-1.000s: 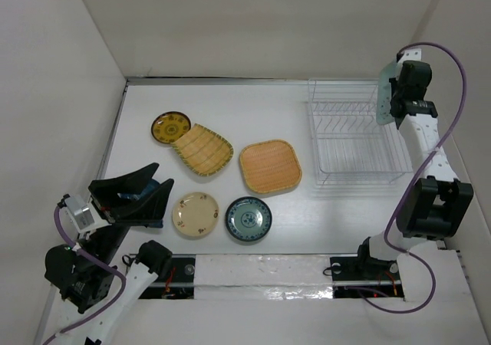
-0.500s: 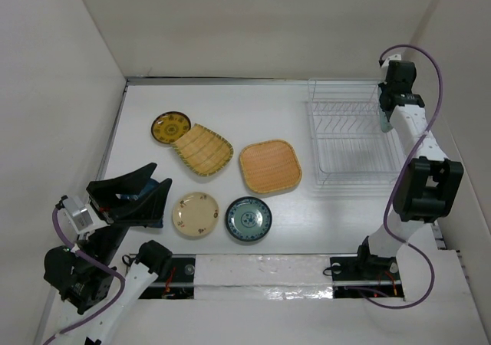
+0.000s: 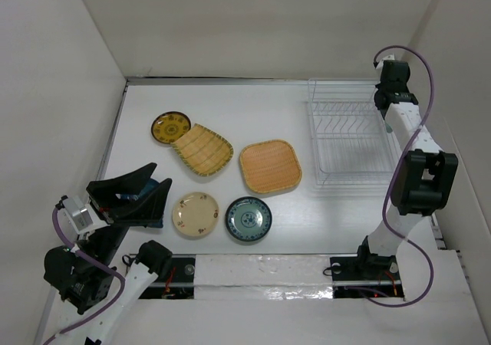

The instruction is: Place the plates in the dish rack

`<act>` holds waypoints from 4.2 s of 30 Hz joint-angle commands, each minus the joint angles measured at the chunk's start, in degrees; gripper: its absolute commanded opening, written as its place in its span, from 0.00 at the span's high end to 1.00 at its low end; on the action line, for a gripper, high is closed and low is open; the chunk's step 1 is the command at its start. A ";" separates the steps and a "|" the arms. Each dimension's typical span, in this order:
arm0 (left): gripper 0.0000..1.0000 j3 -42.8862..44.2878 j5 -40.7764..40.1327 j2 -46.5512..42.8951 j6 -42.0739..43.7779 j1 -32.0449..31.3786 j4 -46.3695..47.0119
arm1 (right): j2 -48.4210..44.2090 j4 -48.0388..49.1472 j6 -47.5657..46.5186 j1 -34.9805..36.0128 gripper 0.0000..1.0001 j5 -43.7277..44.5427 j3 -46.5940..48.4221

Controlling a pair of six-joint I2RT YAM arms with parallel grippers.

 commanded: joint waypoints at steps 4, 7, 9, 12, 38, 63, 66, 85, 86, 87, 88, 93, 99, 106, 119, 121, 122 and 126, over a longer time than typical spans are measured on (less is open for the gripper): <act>0.48 0.04 0.01 -0.36 0.24 -0.29 2.31 | -0.46 10.22 -2.09 2.19 1.00 3.97 0.80; 0.48 -0.05 0.01 -0.36 0.24 -0.29 2.31 | 0.77 10.39 -2.18 2.81 1.00 4.41 0.09; 0.48 -0.05 0.01 -0.27 0.33 -0.29 2.31 | 1.64 10.48 -2.09 3.34 1.00 4.50 0.09; 0.48 -0.05 0.01 -0.19 0.33 -0.29 2.31 | 2.78 10.39 -2.18 3.87 1.00 4.50 0.09; 0.48 -0.75 -0.25 1.66 -0.02 -0.29 2.66 | -1.76 11.97 19.95 7.73 0.34 7.76 2.46; 0.48 -2.60 -8.86 9.74 1.56 -0.29 1.08 | 13.58 12.43 47.04 45.53 0.25 -47.16 3.05; 0.48 -2.68 -10.18 11.14 1.83 -0.29 0.82 | 21.21 7.68 48.18 45.00 0.23 -52.26 11.32; 0.48 -2.60 -9.65 11.50 2.44 -0.29 0.82 | 34.96 4.24 55.30 43.95 0.42 -63.80 18.82; 0.48 -2.68 -9.57 11.33 2.35 -0.29 0.91 | 34.79 5.02 56.26 43.95 0.49 -63.27 18.37; 0.48 -2.68 -9.57 11.33 2.35 -0.29 0.91 | 34.09 5.47 56.62 43.95 0.54 -63.00 17.93; 0.48 -2.68 -9.39 11.24 2.35 -0.29 0.91 | 33.73 5.73 56.97 43.43 0.58 -62.57 17.41; 0.48 -2.68 -9.13 10.63 2.27 -0.29 0.91 | 30.75 6.88 57.68 43.42 0.85 -58.87 14.41; 0.48 -2.60 -9.13 10.45 2.09 -0.29 0.99 | 23.11 11.79 59.25 43.42 1.00 -57.55 8.54; 0.47 -2.42 -7.02 9.57 2.00 -0.29 0.91 | 4.22 23.65 62.07 38.52 1.00 -56.42 -2.43; 0.46 -1.54 -5.53 -0.62 1.83 0.24 1.43 | -18.21 29.97 44.18 18.99 1.00 -13.10 -15.64; 0.45 -1.37 -4.65 -1.24 1.74 0.24 1.35 | -17.69 31.04 40.38 16.37 1.00 -8.52 -15.30; 0.45 -1.28 -4.21 -1.42 1.65 0.24 1.35 | -16.73 31.83 36.97 15.39 1.00 -7.20 -14.95; 0.45 -1.37 -2.54 -2.64 0.95 0.24 1.87 | -13.57 31.05 25.44 13.19 1.00 -1.06 -12.14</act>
